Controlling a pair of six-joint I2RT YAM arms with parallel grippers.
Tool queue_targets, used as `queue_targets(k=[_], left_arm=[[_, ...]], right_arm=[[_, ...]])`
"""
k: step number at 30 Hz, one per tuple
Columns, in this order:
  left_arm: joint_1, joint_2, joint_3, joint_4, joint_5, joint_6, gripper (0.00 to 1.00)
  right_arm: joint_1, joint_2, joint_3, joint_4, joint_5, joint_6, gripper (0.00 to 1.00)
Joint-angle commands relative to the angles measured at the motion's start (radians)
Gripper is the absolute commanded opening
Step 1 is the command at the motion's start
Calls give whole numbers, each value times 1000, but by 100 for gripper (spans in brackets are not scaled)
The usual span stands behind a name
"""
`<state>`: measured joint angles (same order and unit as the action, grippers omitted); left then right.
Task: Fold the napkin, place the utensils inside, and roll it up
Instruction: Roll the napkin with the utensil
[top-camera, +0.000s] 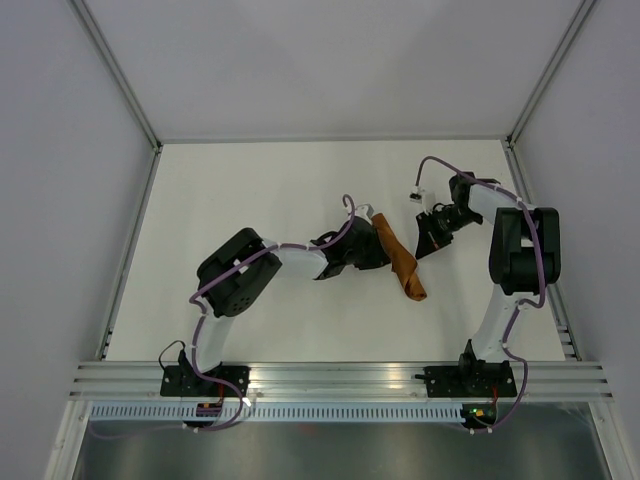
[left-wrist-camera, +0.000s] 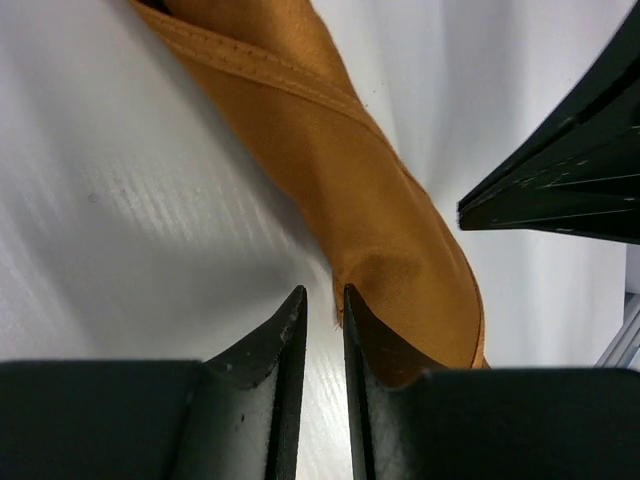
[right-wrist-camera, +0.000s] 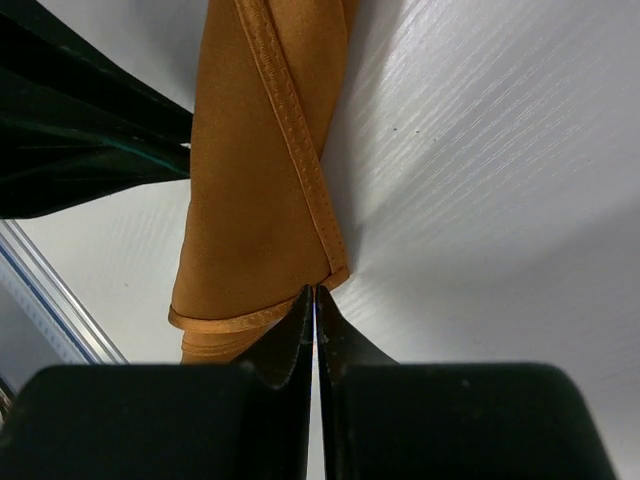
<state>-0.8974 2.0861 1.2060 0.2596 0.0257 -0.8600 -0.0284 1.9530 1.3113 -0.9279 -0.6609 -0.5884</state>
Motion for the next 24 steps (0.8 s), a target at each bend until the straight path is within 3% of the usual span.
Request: queue_targets(k=[1, 24], left_arm=[[-5, 22, 58, 0, -10, -42, 25], [-5, 83, 112, -2, 37, -60, 25]], right_arm=[[4, 30, -6, 32, 1, -2, 5], [71, 201, 72, 46, -29, 74, 2]])
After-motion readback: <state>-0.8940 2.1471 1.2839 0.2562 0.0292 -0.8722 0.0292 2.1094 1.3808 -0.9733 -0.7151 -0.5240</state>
